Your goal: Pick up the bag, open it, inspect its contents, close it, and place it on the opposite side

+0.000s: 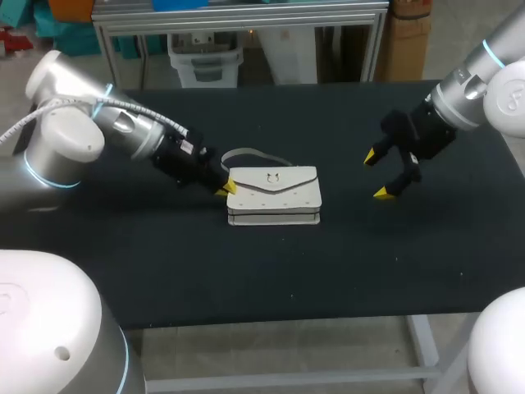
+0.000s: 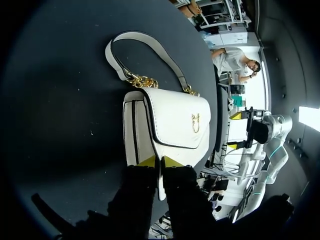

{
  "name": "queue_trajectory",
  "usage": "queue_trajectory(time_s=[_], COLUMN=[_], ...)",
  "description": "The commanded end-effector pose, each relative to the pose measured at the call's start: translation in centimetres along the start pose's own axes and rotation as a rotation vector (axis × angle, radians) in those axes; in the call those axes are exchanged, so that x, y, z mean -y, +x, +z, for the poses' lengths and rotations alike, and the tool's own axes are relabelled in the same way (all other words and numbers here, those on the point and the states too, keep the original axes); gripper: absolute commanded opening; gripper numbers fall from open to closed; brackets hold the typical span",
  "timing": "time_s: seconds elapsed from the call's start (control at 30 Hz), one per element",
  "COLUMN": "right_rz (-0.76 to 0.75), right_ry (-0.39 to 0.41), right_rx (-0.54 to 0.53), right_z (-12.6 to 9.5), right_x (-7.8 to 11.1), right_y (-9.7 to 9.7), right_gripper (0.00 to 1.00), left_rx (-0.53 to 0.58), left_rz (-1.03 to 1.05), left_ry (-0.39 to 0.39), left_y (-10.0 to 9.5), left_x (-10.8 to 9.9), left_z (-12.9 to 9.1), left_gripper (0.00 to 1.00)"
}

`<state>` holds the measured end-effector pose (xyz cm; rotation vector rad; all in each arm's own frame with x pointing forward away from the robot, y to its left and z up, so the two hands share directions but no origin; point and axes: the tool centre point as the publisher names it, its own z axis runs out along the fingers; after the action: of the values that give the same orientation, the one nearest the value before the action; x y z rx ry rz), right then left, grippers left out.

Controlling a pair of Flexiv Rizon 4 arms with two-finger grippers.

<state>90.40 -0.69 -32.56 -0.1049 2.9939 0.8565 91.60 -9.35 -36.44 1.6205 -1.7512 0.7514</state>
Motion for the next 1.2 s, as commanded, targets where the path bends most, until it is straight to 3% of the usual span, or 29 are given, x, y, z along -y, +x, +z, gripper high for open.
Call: queue_trajectory(time_s=[0.03, 0.4, 0.6, 0.87, 0.97, 1.07, 1.2], right_rz=[-0.001, -0.001, -0.001, -0.018, -0.035, -0.062, -0.102], right_ry=[-0.002, -0.002, -0.002, 0.036, 0.069, 0.091, 0.107], right_rx=[-0.002, -0.002, -0.002, 0.011, 0.015, 0.024, 0.044], right_z=[0.0, 0.0, 0.0, -0.5, -0.5, -0.3, -0.2], right_x=[0.0, 0.0, 0.0, -1.0, -2.1, -3.0, -3.9], right_y=[0.0, 0.0, 0.0, -0.1, 0.3, 0.9, 1.7], right_gripper=[1.0, 1.0, 1.0, 1.0, 1.0, 1.0, 1.0], left_rx=[-0.011, -0.017, 0.046, 0.125, 0.237, 0.275, 0.313], left_rz=[0.001, 0.033, 0.15, 0.258, 0.365, 0.443, 0.548], left_ry=[0.034, 0.15, 0.129, 0.191, 0.29, 0.31, 0.22], left_y=[-0.5, -0.5, -0.7, -1.0, -1.2, -1.2, -1.0], left_x=[-0.7, -1.8, -1.0, 1.0, 1.1, 1.0, 1.3], left_z=[-1.2, -6.3, -8.2, -9.0, -8.9, -8.9, -9.1], left_gripper=[1.0, 1.0, 1.0, 1.0, 1.0, 1.0, 1.0])
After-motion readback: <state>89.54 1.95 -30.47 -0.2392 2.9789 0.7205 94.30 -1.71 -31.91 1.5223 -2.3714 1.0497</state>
